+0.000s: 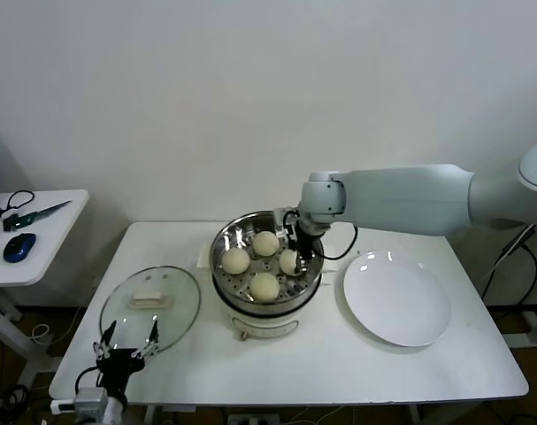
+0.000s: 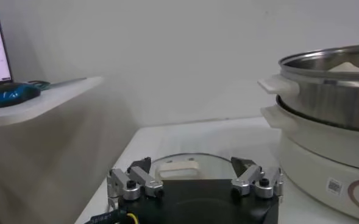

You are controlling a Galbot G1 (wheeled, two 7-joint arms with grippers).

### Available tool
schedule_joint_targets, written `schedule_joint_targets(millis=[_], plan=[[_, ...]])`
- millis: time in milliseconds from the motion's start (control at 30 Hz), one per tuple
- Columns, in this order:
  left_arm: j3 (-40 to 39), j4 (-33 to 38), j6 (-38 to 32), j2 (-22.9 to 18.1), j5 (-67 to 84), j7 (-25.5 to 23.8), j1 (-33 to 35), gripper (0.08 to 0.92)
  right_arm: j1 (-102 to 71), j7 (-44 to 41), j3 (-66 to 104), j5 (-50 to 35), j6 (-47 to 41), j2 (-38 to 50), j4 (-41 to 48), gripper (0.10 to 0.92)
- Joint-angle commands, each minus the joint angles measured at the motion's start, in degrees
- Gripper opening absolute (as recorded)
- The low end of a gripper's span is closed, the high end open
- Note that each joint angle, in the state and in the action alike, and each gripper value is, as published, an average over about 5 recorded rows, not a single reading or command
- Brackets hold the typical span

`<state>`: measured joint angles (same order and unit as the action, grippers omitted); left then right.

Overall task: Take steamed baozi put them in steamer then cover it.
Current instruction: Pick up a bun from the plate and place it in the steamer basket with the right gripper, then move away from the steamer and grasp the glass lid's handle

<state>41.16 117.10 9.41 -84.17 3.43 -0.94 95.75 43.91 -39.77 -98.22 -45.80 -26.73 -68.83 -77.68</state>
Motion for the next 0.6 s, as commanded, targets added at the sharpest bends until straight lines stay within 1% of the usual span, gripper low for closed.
schedule_joint_targets(millis=[33,100,167,233,333,400,467,533,600], plan=[[-0.02,-0.08,-0.07,-0.05,-0.01,0.01,0.16,0.823,10.30,-8.27,1.43,-4.47,6.90,6.54,-0.76,0.764],[-0.01,0.02,0.15,0.02,0.03,-0.01,0.02,0.823,11.96,-8.25,2.64,-5.85,7.21,10.65,-2.10,0.798],[-0.02,0.09,0.34,0.07,0.14,-0.04,-0.20,0.823,11.96,-6.20,5.10,-6.76,6.55,15.73,-3.64,0.817],[-0.04,0.19,0.53,0.19,0.24,-0.01,-0.39,0.823,9.59,-0.33,9.59,-8.70,5.44,21.96,-5.32,0.821],[-0.11,0.52,1.23,0.59,0.40,0.60,-0.47,0.823,0.18,13.52,20.83,-10.60,5.24,31.92,-6.91,0.822],[-0.20,0.71,1.26,0.84,1.04,1.42,-0.56,0.823,-10.13,21.99,31.97,-10.09,6.63,37.85,-7.10,0.823],[-0.25,0.73,0.27,1.05,1.76,2.08,-0.82,0.823,-22.49,28.16,45.72,-9.61,8.44,42.06,-7.11,0.823],[-0.24,0.73,-0.76,1.22,2.31,2.11,-1.25,0.823,-37.95,32.39,61.01,-8.69,10.60,45.00,-7.43,0.823],[-0.36,0.72,-1.18,1.51,3.03,2.10,-1.75,0.823,-55.52,34.49,78.85,-5.82,13.75,46.30,-8.25,0.823]])
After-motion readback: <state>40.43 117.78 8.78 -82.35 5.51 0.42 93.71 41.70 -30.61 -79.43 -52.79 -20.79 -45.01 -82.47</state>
